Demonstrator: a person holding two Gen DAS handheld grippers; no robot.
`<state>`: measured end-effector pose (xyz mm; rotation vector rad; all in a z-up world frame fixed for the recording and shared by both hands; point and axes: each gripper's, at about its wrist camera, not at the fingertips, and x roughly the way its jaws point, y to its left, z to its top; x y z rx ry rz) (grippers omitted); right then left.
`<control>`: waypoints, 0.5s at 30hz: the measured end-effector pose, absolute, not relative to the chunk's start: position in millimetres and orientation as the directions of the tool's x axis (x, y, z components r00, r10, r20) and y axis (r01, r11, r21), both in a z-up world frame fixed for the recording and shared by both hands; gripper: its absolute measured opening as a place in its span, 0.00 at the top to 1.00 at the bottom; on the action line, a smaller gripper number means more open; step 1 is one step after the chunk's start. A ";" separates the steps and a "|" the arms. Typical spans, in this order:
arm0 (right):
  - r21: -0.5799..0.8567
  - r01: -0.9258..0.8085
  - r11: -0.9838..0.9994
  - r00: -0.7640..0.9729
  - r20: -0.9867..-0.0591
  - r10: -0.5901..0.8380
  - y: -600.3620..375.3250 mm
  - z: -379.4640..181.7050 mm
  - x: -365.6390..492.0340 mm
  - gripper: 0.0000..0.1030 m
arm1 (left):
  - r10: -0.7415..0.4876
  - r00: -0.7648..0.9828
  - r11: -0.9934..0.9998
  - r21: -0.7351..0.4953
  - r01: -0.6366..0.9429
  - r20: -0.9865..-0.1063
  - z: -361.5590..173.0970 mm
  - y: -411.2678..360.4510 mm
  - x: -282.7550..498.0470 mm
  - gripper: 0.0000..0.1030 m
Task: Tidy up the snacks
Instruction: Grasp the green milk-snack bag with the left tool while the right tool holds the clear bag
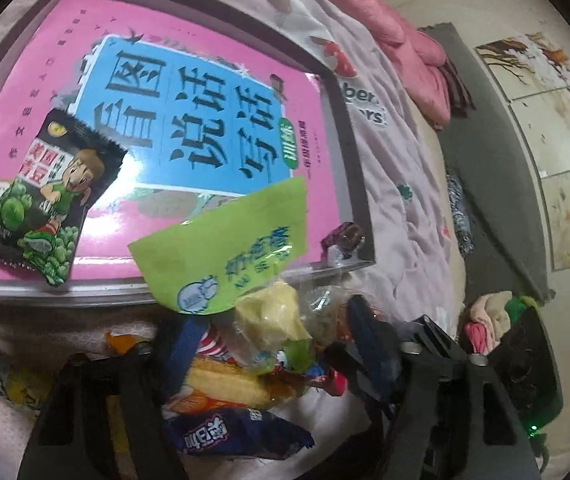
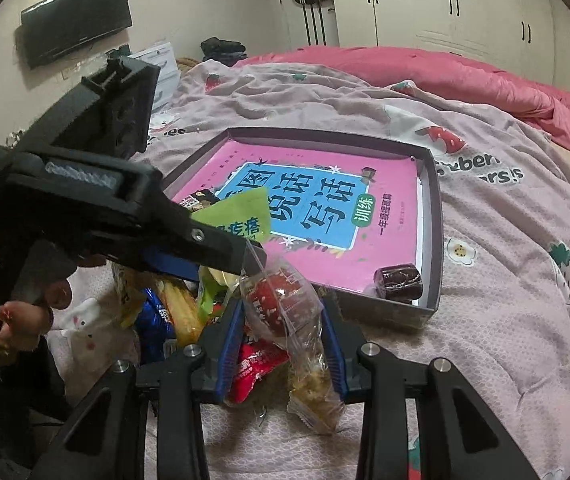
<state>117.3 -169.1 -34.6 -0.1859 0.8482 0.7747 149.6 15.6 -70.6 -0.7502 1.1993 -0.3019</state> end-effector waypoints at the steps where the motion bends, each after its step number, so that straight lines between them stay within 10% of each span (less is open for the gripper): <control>1: 0.147 -0.681 0.718 0.411 -0.734 0.540 -169.0 -34.6 117.8 0.63 | -0.576 0.356 0.732 -0.658 -0.178 -0.736 -73.0 16.3 151.1 0.50; 15: 0.180 -0.668 0.722 0.420 -0.710 0.565 -174.5 -26.6 120.4 0.63 | -0.602 0.419 0.707 -0.697 -0.116 -0.680 -53.2 23.8 136.3 0.63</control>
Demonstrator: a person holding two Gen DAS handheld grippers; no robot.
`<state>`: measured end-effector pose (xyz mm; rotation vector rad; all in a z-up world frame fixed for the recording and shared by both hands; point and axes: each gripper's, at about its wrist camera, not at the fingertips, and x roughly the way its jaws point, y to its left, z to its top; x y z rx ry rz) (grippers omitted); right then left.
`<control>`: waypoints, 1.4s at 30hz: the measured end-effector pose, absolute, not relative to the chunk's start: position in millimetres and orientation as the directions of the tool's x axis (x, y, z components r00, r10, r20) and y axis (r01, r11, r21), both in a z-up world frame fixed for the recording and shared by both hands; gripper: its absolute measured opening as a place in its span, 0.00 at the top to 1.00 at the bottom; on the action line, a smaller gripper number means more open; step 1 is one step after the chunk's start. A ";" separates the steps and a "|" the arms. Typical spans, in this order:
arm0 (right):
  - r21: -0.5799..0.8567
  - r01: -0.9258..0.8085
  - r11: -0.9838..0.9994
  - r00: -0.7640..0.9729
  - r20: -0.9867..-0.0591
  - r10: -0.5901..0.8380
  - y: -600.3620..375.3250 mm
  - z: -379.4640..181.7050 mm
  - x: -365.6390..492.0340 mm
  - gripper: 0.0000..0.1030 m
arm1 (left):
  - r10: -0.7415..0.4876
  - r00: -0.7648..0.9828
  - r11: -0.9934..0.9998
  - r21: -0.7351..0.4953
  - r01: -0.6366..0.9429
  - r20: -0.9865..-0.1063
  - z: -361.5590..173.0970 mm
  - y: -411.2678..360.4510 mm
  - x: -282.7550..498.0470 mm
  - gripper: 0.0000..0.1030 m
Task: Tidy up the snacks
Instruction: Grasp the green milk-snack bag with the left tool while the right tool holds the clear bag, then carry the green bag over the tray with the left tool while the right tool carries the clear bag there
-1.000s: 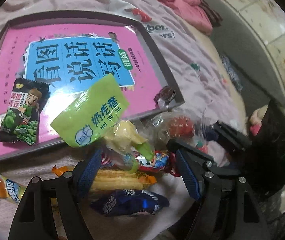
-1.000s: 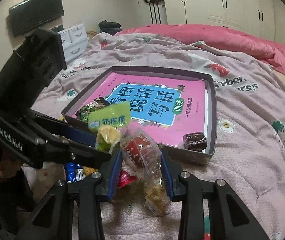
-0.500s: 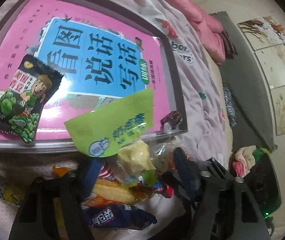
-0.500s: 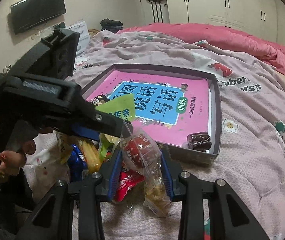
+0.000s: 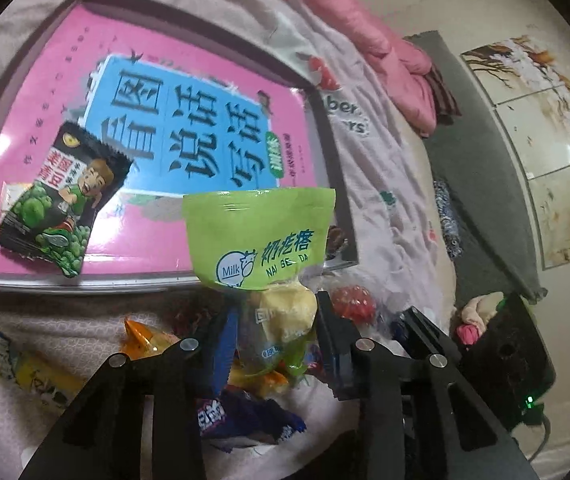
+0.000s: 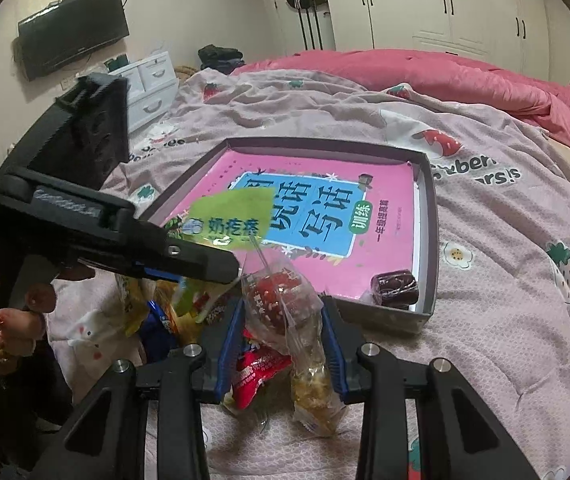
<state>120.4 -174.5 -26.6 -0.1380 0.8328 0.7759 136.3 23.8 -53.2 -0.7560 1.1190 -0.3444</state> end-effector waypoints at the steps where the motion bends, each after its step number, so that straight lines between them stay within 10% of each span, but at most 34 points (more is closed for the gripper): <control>1: 0.183 -0.664 0.724 0.427 -0.703 0.569 -175.7 -24.5 120.5 0.63 | -0.598 0.424 0.712 -0.694 -0.108 -0.680 -49.9 24.1 134.8 0.63; 42: 0.246 -0.620 0.746 0.572 -0.509 0.643 -194.5 22.6 146.1 0.63 | -0.245 0.641 0.922 -0.378 -0.077 -0.728 12.0 44.6 125.7 0.63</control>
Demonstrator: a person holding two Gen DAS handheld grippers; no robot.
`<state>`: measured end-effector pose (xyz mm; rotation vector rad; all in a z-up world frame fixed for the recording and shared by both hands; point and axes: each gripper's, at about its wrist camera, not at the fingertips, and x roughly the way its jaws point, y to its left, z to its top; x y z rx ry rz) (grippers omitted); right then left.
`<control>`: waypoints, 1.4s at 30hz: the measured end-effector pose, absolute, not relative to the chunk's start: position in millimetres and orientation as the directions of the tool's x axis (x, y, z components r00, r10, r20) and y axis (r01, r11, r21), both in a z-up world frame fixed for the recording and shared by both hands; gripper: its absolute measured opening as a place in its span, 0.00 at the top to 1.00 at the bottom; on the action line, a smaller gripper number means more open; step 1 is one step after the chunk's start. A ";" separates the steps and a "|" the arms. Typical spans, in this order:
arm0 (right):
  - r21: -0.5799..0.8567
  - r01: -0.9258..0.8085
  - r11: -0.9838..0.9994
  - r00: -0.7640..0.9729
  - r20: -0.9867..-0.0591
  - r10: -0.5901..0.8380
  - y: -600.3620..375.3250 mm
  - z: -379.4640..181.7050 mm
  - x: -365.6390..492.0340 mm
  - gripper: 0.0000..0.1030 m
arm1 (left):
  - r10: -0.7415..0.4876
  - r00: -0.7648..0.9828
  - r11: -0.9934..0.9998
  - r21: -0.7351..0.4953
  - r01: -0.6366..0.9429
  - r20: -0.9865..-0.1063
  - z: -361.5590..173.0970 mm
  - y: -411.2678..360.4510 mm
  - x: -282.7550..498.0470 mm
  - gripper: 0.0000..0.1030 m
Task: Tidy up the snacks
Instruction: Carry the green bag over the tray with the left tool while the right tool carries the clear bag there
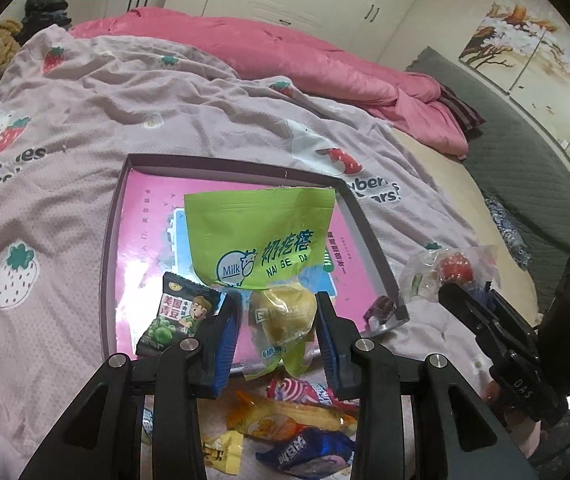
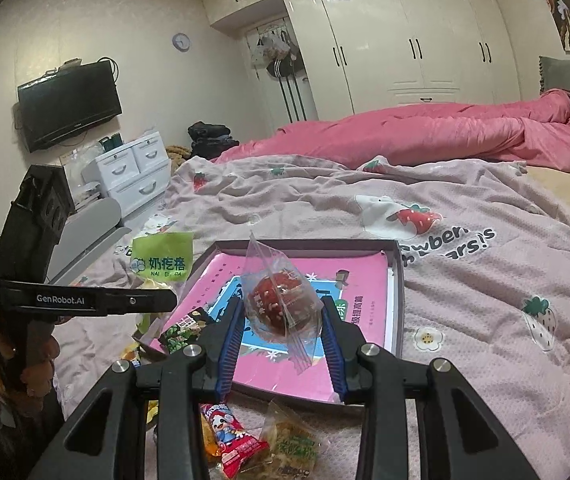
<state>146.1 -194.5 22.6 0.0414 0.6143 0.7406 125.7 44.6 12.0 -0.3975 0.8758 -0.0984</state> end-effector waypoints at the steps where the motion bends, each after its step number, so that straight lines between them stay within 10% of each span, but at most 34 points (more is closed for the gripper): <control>1: 0.244 -0.618 0.748 0.574 -0.510 0.641 -194.3 22.2 146.8 0.63 | -0.243 0.640 0.923 -0.376 -0.079 -0.729 10.4 44.6 127.4 0.63; 42: 0.329 -0.562 0.759 0.449 -0.650 0.614 -172.7 -33.1 172.6 0.63 | -0.207 0.548 0.958 -0.283 -0.056 -0.810 -46.2 27.5 150.1 0.63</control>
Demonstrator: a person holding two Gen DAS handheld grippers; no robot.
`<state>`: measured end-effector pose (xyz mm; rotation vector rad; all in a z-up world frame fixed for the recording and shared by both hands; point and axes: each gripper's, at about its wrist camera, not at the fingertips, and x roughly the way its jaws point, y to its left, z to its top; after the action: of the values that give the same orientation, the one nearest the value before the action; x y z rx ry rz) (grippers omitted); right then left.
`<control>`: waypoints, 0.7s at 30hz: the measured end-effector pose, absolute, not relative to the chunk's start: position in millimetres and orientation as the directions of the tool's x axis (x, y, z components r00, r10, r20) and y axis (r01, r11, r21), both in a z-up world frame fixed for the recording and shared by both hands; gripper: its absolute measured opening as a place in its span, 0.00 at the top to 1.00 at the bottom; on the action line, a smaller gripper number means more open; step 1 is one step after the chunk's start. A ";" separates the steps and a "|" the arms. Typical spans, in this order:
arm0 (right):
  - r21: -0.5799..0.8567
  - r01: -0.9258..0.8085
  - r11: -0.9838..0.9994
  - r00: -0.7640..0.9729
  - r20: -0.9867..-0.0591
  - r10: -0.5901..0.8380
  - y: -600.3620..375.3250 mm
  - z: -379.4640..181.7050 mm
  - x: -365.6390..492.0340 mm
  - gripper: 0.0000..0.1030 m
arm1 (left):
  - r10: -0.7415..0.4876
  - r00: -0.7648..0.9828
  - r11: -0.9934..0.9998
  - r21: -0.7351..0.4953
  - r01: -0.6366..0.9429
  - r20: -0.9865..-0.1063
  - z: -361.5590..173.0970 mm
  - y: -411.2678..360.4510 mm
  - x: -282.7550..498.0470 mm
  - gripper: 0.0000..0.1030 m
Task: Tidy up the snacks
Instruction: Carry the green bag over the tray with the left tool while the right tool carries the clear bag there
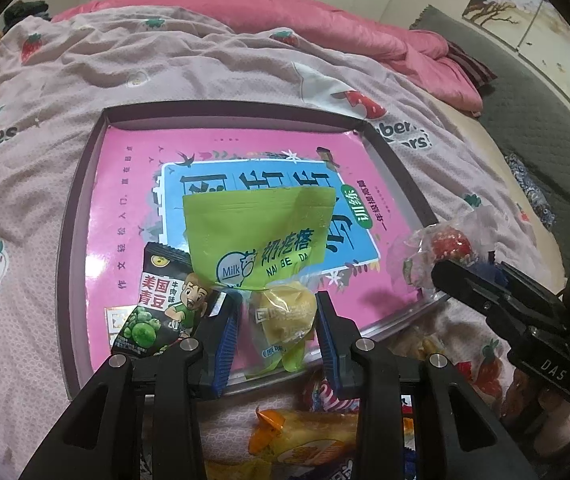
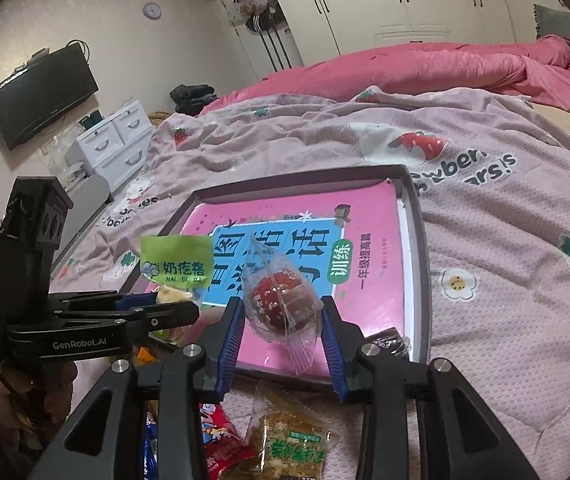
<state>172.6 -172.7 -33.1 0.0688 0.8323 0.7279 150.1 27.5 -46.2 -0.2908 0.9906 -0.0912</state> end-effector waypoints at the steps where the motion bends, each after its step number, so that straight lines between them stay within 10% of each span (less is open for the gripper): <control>1: 0.335 -0.562 0.756 0.441 -0.652 0.617 -171.6 -34.7 173.6 0.63 | -0.207 0.548 0.957 -0.283 -0.056 -0.811 -46.5 27.6 150.4 0.63; 21: 0.302 -0.524 0.796 0.433 -0.710 0.555 -167.1 -53.2 182.7 0.62 | -0.187 0.524 0.966 -0.253 -0.058 -0.831 -55.9 24.4 155.2 0.63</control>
<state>182.7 -167.1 -53.2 0.0377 0.8990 0.6723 155.2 24.4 -55.9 -0.2633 1.0199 -0.0780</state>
